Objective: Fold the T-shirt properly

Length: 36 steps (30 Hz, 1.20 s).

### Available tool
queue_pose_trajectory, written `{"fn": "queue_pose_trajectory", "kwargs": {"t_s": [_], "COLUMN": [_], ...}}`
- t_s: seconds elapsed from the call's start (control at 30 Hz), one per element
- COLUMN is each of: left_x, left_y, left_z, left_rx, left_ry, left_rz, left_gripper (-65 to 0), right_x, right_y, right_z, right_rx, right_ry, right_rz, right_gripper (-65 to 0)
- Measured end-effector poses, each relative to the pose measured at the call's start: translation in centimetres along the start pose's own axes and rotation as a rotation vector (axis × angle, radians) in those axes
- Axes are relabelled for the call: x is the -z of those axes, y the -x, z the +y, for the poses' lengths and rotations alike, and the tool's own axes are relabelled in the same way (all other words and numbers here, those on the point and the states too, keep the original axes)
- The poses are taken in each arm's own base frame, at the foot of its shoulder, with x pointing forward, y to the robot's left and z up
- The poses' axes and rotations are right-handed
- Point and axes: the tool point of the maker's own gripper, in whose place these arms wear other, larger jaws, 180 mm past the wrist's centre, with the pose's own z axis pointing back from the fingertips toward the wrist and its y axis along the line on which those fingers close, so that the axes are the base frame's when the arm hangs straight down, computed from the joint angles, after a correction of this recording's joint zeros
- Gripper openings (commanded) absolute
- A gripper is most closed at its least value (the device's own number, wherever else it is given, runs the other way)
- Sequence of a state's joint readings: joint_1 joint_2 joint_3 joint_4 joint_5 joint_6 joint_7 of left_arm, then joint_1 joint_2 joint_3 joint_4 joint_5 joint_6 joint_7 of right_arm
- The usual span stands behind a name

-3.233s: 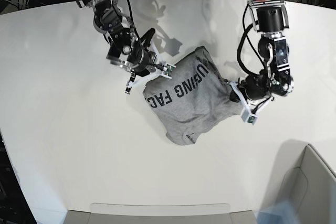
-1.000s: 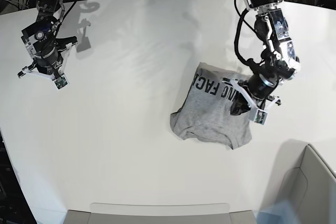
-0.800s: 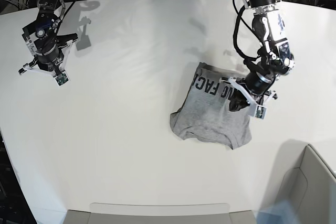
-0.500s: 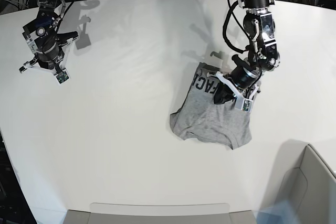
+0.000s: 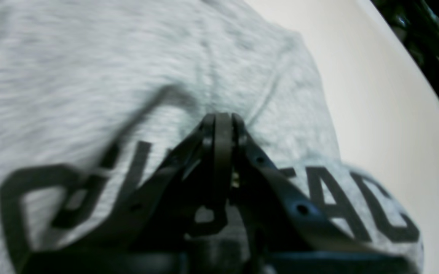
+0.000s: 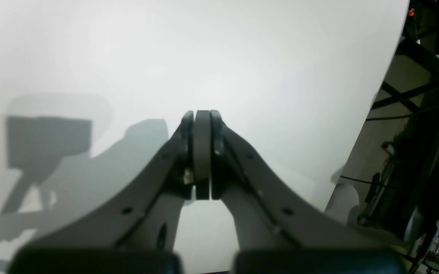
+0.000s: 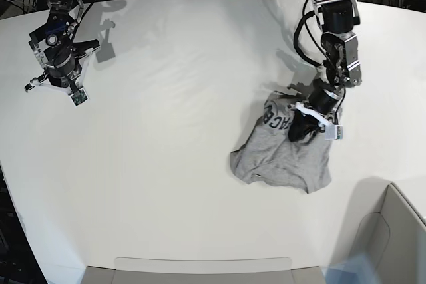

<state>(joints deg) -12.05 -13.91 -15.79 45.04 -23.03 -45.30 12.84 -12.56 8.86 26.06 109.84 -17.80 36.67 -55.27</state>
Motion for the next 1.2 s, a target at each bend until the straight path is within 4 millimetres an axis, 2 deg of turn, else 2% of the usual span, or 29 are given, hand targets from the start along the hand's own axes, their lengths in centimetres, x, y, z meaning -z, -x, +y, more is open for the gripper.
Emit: {"fn": "queue_pose_trajectory", "kwargs": {"t_s": [0.1, 0.17, 0.23, 0.33, 0.43, 0.53, 0.73, 0.83, 0.9, 1.03, 1.13, 1.2], "left_x": [-1.0, -1.9, -2.3, -2.5, -2.6, -3.8, -7.7, -10.6, -11.9, -14.3, -16.1, -17.5], "left_y": [-1.7, -1.9, -2.3, -3.1, -4.4, -5.4, -9.0, -10.7, -9.9, -7.4, -6.8, -6.3], "left_z": [4.0, 6.0, 6.9, 7.1, 6.5, 5.8, 1.1, 0.0, -1.0, -2.6, -3.0, -2.5], "left_rx": [-0.018, -0.010, -0.003, 0.013, 0.084, 0.189, 0.405, 0.416, 0.435, 0.493, 0.507, 0.474], "left_ry": [-0.083, -0.132, -0.160, -0.168, -0.170, -0.184, -0.157, -0.245, -0.246, -0.241, -0.256, -0.308], "left_rz": [-0.014, 0.005, 0.007, -0.002, -0.001, 0.009, -0.100, -0.202, -0.189, -0.088, -0.065, -0.057], "left_gripper": [-65.0, -65.0, -65.0, -65.0, -65.0, -65.0, -65.0, -65.0, -65.0, -65.0, -65.0, -65.0], "right_x": [0.0, 0.0, 0.0, 0.1, 0.1, 0.0, -2.2, -2.6, -2.5, -2.5, -2.6, -2.7], "right_y": [0.0, 0.0, -0.1, -0.4, -0.8, -2.3, -5.5, -6.0, -5.8, -3.4, -2.8, -2.4], "right_z": [0.0, 0.0, 0.1, 0.8, 1.4, 1.8, 2.6, 2.5, 3.2, 5.4, 6.8, 7.1], "right_rx": [0.000, 0.000, 0.002, 0.022, 0.029, -0.009, -0.007, 0.005, 0.007, 0.007, 0.014, 0.014], "right_ry": [0.000, 0.000, -0.001, -0.017, -0.030, -0.037, -0.026, -0.017, -0.036, -0.085, -0.116, -0.123], "right_rz": [-0.001, 0.000, -0.002, -0.008, -0.019, -0.049, -0.155, -0.169, -0.171, -0.106, -0.098, -0.089], "right_gripper": [-65.0, -65.0, -65.0, -65.0, -65.0, -65.0, -65.0, -65.0, -65.0, -65.0, -65.0, -65.0]}}
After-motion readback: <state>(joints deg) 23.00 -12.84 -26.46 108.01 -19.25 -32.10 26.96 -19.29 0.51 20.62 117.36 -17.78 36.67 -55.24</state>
